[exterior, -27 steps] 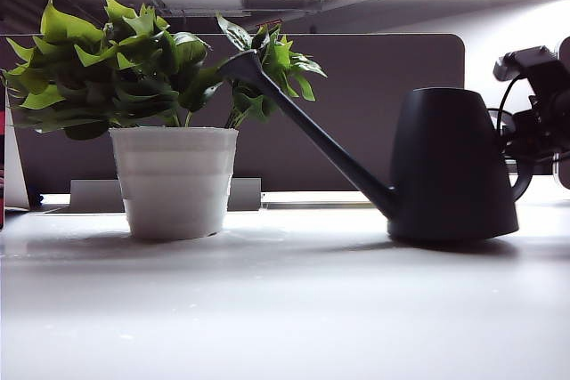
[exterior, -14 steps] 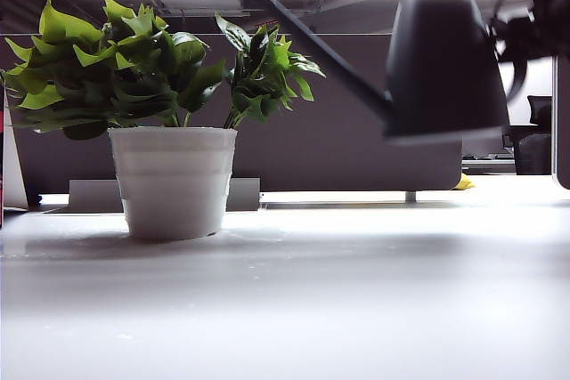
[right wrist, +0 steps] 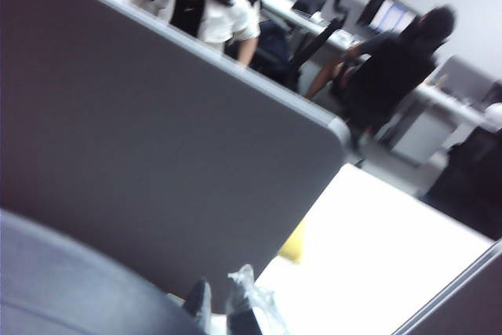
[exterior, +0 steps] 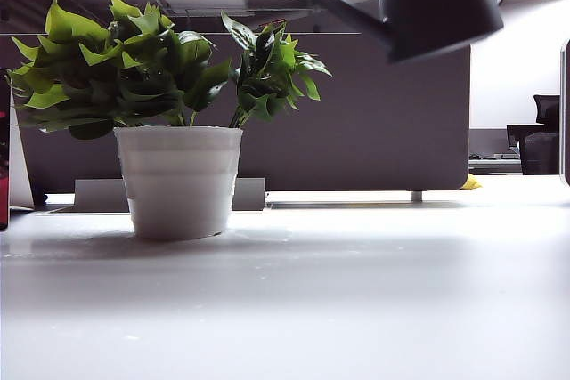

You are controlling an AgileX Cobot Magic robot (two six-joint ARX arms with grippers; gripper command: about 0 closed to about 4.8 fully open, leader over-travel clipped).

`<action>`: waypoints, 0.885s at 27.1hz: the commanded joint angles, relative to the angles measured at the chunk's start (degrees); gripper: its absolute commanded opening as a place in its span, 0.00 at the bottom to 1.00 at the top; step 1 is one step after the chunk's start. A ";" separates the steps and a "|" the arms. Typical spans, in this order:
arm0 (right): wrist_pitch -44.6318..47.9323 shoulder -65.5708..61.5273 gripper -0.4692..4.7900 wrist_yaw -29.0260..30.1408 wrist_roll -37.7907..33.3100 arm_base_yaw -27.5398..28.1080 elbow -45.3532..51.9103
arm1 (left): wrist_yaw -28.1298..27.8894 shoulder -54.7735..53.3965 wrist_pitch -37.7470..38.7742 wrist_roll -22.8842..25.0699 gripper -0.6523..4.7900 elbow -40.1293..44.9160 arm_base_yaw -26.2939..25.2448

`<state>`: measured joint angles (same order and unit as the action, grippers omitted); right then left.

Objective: Pick up the watering can from the table, water the potted plant, and put the can back.

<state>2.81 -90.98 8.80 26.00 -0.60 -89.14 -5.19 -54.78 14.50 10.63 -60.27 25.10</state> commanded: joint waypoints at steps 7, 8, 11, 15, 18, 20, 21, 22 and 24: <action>2.47 -5.86 0.08 -2.21 4.85 -0.74 -11.43 | 5.40 -7.34 2.97 -6.27 0.11 -3.43 -4.31; 1.97 -6.67 0.08 -2.47 6.25 -0.74 -11.98 | 5.46 -8.07 2.99 -6.34 0.11 -3.45 -4.72; 1.03 -7.82 0.08 -2.71 8.39 -0.76 -12.41 | 5.44 -9.77 3.17 -6.40 0.11 -3.54 -4.85; 0.22 -8.46 0.08 -5.29 11.74 -1.81 -12.44 | 5.42 -11.54 3.69 -6.38 0.11 -3.54 -4.87; 0.72 -8.79 0.08 -6.29 14.01 -2.54 -12.44 | 5.44 -12.92 4.52 -6.38 0.11 -3.54 -4.83; 1.36 -8.92 0.08 -7.28 16.48 -4.02 -12.44 | 5.46 -13.68 4.74 -6.43 0.11 -3.54 -4.83; 1.95 -9.09 0.08 -7.74 16.72 -4.17 -12.46 | 5.46 -13.92 4.81 -6.45 0.11 -3.54 -4.83; 2.16 -9.11 0.08 -7.58 16.94 -4.20 -12.44 | 5.44 -14.03 4.81 -6.43 0.11 -3.56 -4.85; 2.75 -9.11 0.08 -7.50 17.55 -4.83 -12.46 | 5.44 -14.03 4.70 -6.45 0.11 -3.56 -4.83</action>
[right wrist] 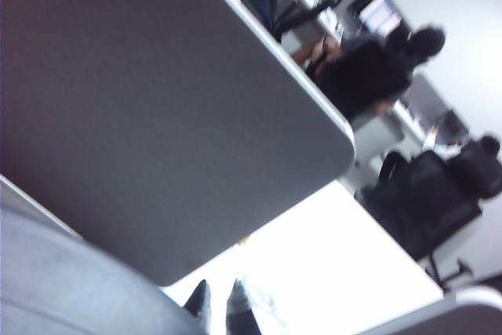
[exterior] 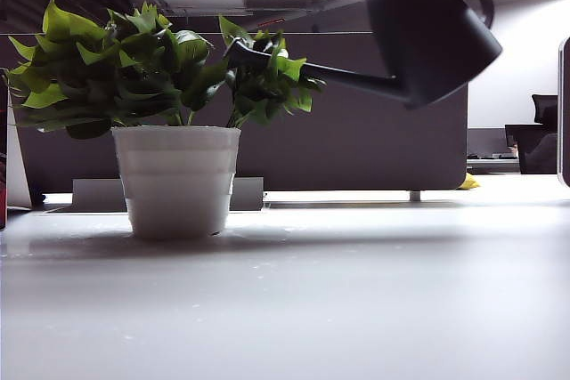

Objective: Pick up the watering can from the table, water the potted plant, and put the can back.

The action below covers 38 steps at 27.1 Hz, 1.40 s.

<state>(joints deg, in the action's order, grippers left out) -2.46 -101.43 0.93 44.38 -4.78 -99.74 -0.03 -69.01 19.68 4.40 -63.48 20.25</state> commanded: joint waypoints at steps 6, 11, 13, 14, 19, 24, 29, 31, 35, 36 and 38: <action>11.37 1.33 0.08 -1.29 4.50 -1.95 -1.86 | 0.28 0.20 -0.37 -0.31 0.11 -0.35 0.02; 12.76 1.31 0.08 -3.87 8.52 -4.07 -1.86 | 0.28 0.20 -0.17 -0.31 0.11 -0.35 0.02; 13.46 1.29 0.08 -5.18 9.46 -4.39 -1.86 | 0.28 0.20 0.42 -0.31 0.11 -0.35 0.02; 13.62 1.29 0.08 -5.31 9.57 -4.59 -1.86 | 0.31 0.20 0.74 -0.33 0.11 -0.35 0.07; 15.39 0.98 0.08 -6.43 12.68 -5.29 -1.86 | 0.26 0.22 2.25 -0.33 0.11 -0.35 0.02; 15.89 0.98 0.08 -6.40 14.60 -5.46 -1.86 | 0.26 0.24 2.71 -0.33 0.11 -0.35 0.02; 16.04 0.98 0.08 -6.38 17.68 -5.44 -1.86 | 0.26 0.28 3.56 -0.31 0.11 -0.35 0.04; 16.02 0.98 0.08 -6.38 18.80 -5.44 -1.86 | 0.26 0.28 3.63 -0.31 0.11 -0.35 0.02; 16.02 0.98 0.08 -6.38 19.93 -5.44 -1.86 | 0.26 0.28 3.85 -0.33 0.11 -0.37 0.02; 16.04 0.98 0.08 -6.38 19.93 -5.44 -1.86 | 0.26 0.28 3.85 -0.33 0.11 -0.37 0.02; 16.02 0.98 0.08 -6.38 19.93 -5.44 -1.86 | 0.26 0.28 3.85 -0.33 0.11 -0.37 0.02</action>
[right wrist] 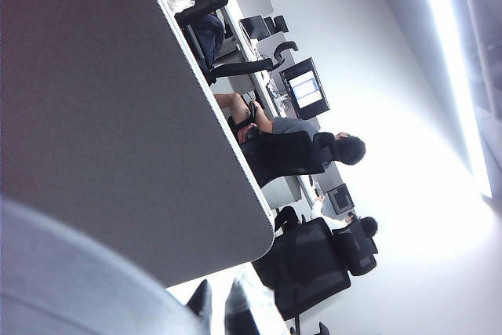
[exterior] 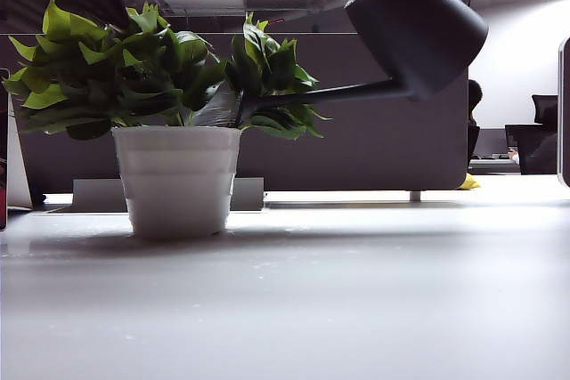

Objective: Pick up the watering can from the table, water the potted plant, and put the can back.

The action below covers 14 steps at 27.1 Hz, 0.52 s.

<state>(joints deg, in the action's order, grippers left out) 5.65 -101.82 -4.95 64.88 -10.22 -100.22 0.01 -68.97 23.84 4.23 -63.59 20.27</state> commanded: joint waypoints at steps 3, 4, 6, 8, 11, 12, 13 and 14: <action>7.93 1.38 0.08 -0.50 -0.09 0.00 -1.38 | 0.22 0.24 -0.28 -0.13 0.11 -0.28 0.00; 7.93 1.38 0.08 -0.50 -0.09 0.00 -1.38 | 0.22 0.24 -0.28 -0.13 0.11 -0.28 0.00; 7.93 1.38 0.08 -0.50 -0.09 0.00 -1.38 | 0.22 0.24 -0.31 -0.13 0.11 -0.28 0.00; 7.91 1.38 0.08 -0.50 -0.09 0.00 -1.38 | 0.22 0.24 -0.31 -0.13 0.11 -0.28 0.00; 7.91 1.38 0.08 -0.48 -0.15 0.00 -1.38 | 0.22 0.24 -0.31 -0.13 0.11 -0.28 0.00; 7.89 1.38 0.08 -0.48 -0.28 0.00 -1.38 | 0.22 0.24 -0.31 -0.13 0.11 -0.28 0.00; 7.85 1.38 0.08 -0.48 -1.29 0.00 -1.38 | 0.22 0.24 -0.28 -0.13 0.11 -0.28 0.00; 7.80 1.38 0.08 -0.48 -2.73 0.00 -1.38 | 0.22 0.24 -0.31 -0.15 0.11 -0.28 0.00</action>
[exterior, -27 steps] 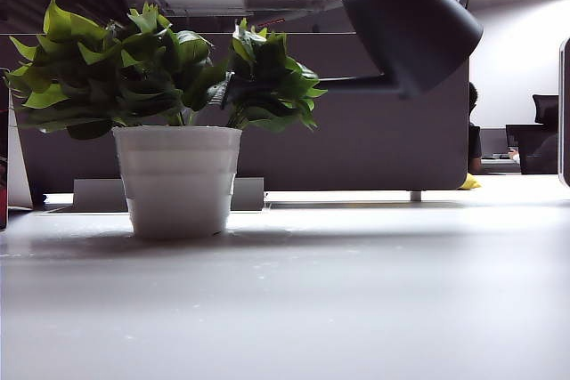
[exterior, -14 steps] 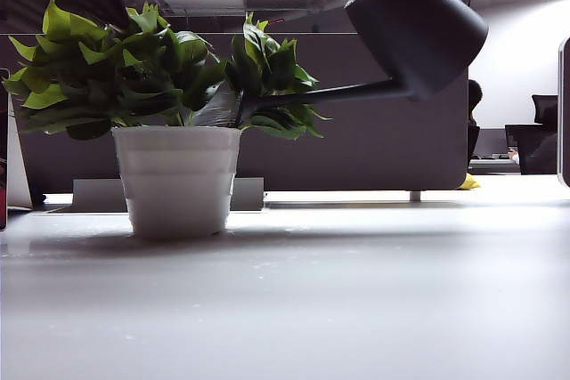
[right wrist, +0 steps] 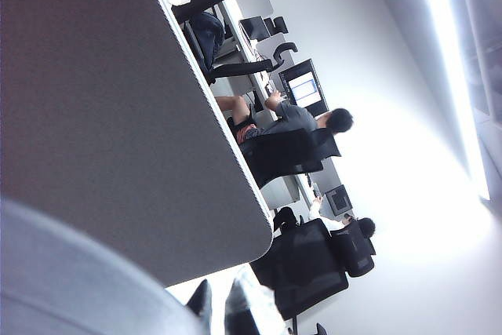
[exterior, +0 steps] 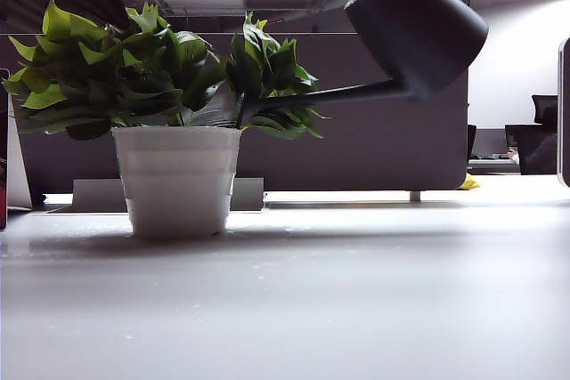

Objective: Pick up the watering can from the table, water the potted plant, and put the can back.

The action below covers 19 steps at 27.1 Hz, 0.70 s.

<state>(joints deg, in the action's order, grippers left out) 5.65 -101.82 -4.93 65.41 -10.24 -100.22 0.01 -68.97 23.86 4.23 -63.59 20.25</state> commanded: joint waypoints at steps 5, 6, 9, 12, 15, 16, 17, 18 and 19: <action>3.45 1.75 0.08 0.04 -11.58 0.13 -1.38 | 0.22 0.24 -0.33 -0.13 0.11 -0.31 0.02; 2.32 1.88 0.08 0.42 -13.11 0.22 -1.38 | 0.22 0.24 -0.33 -0.13 0.11 -0.31 0.02; -1.97 3.17 0.08 2.32 -20.85 1.75 -1.33 | 0.22 0.31 -0.33 -0.13 0.11 -0.31 0.02; -4.07 4.76 0.08 5.99 -32.72 4.22 -1.31 | 0.22 0.50 -0.48 -0.13 0.11 -0.37 0.02; -6.84 6.47 0.08 11.85 -47.74 7.45 -0.55 | 0.22 1.20 -1.18 -0.09 0.11 -0.68 0.02; -6.75 7.04 0.08 13.14 -49.81 8.09 0.48 | 0.22 1.68 -1.42 -0.07 0.11 -0.68 0.02; -4.92 8.37 0.08 14.47 -51.49 8.50 3.30 | 0.24 2.47 -2.27 0.07 0.11 -0.66 0.02; -2.71 9.25 0.08 14.53 -52.15 8.50 5.68 | 0.26 2.91 -3.30 0.24 0.11 -0.66 0.02; 2.36 11.26 0.08 15.23 -53.66 8.50 10.54 | 0.24 3.96 -4.98 0.39 0.11 -0.66 0.02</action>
<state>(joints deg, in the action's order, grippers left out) -1.15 -92.51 8.34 16.27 -1.41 -91.64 0.01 -65.87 21.67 4.29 -63.75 20.27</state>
